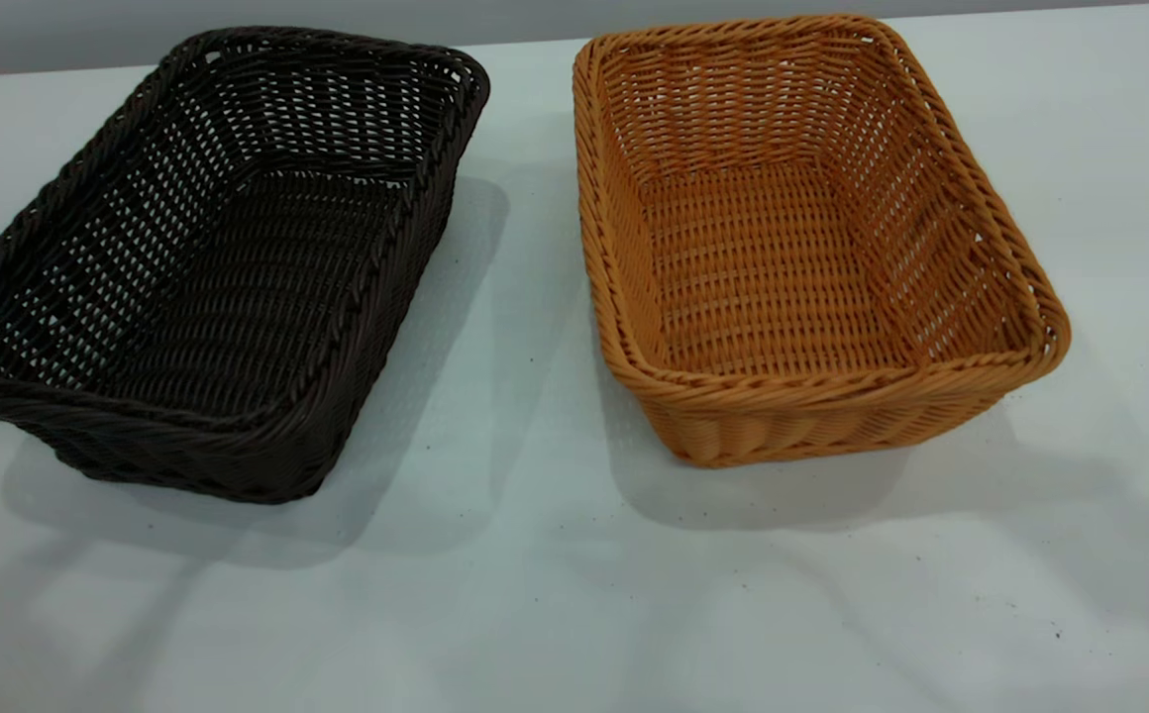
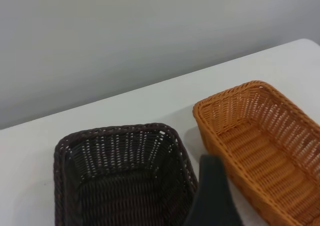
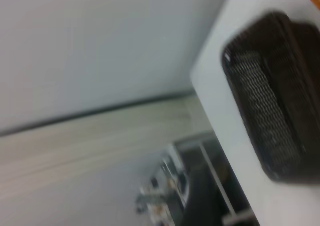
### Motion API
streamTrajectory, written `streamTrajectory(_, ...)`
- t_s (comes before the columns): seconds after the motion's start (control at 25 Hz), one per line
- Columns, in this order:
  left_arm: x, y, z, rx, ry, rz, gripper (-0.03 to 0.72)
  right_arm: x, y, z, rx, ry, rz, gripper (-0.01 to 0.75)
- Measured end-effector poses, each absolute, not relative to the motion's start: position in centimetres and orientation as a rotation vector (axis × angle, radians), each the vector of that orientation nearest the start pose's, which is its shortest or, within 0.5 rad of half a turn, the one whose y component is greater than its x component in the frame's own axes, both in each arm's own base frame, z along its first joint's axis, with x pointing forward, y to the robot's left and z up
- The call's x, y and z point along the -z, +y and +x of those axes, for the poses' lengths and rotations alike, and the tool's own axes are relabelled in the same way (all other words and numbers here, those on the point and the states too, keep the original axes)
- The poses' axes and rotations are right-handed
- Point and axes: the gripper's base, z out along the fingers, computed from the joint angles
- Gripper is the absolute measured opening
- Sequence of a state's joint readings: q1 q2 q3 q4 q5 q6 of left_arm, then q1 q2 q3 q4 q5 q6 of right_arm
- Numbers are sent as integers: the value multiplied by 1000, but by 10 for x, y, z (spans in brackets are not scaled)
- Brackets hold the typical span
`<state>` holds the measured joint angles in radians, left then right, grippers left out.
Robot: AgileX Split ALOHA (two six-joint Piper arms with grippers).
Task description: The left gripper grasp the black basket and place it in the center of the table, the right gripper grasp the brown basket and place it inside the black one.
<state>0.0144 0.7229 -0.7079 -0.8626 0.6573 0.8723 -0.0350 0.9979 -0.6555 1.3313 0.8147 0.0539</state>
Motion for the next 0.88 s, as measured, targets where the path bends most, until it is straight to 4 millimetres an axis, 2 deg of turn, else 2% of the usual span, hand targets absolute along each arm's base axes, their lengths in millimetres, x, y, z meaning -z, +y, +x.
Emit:
streamTrajectory(0.2, -348, -40, 138, 374, 1888, 418, 435, -286, 81, 201, -1496, 2221, 1000, 511)
streamTrajectory(0.44, -347, -38, 139, 331, 1890, 423, 435, -251, 112, 218, -1410, 2313, 1199, 511)
streamTrajectory(0.72, -344, -37, 145, 333, 1908, 402, 435, -204, 156, 216, -1301, 2526, 1382, 511)
streamTrajectory(0.88, -340, -37, 151, 341, 1931, 398, 435, -181, 169, 215, -1216, 2564, 1547, 511)
